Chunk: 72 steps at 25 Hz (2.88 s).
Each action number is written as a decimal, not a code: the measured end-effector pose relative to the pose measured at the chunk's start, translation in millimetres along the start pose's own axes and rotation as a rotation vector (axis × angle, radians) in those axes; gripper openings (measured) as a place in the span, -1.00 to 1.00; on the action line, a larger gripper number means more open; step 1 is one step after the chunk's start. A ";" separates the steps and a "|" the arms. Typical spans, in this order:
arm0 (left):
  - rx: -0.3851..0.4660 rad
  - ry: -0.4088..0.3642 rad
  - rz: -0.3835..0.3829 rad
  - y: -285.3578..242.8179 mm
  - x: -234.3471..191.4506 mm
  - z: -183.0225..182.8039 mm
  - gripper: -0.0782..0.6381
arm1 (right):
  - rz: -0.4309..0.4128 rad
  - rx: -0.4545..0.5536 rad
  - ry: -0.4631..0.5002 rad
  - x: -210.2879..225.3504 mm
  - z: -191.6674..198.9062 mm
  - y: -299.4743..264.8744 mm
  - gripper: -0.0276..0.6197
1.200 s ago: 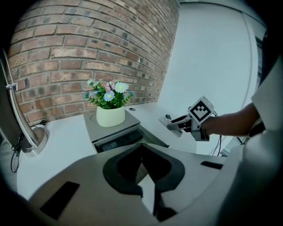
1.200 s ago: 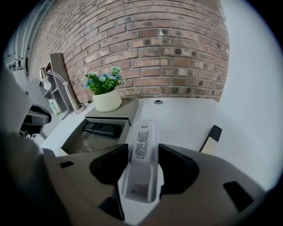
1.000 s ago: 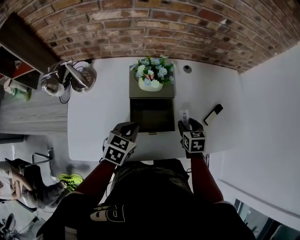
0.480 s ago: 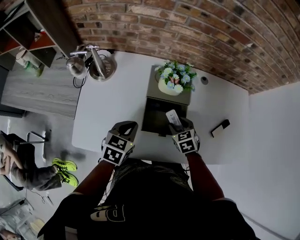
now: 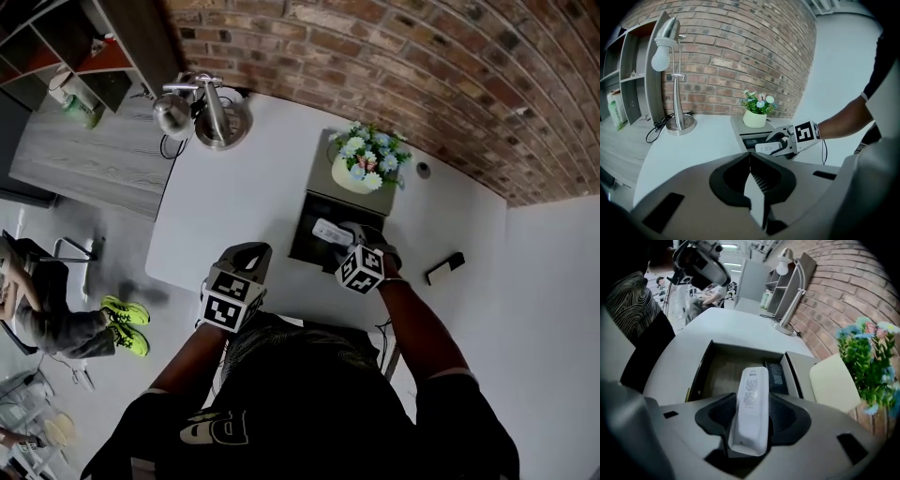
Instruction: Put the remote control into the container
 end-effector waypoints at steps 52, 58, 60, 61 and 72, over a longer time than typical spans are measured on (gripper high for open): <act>0.136 -0.266 0.311 23.9 46.4 -47.0 -0.76 | 0.318 0.613 -1.272 -92.7 2.9 191.5 -0.89; 0.131 -0.306 0.350 19.8 58.4 -50.2 -0.76 | 0.348 0.608 -1.273 -98.8 2.9 194.1 -0.89; 0.128 -0.309 0.370 18.9 63.0 -49.6 -0.76 | 0.352 0.601 -1.285 -99.8 7.0 194.0 -0.89; 0.124 -0.303 0.384 18.5 65.2 -48.6 -0.76 | 0.354 0.599 -1.292 -99.8 9.1 194.1 -0.89; 0.096 -0.312 0.350 3.7 74.3 -50.4 -0.76 | 0.338 0.593 -1.290 -86.6 24.7 193.5 -0.89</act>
Point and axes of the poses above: the fingertips, and each gripper's own axes: y backward along the fingers, x to its right, z out of its underside, the point moved 5 cm from there along y, backward along the fingers, and after that the axes turned 12 degrees about -y, right-handed, at the moved point
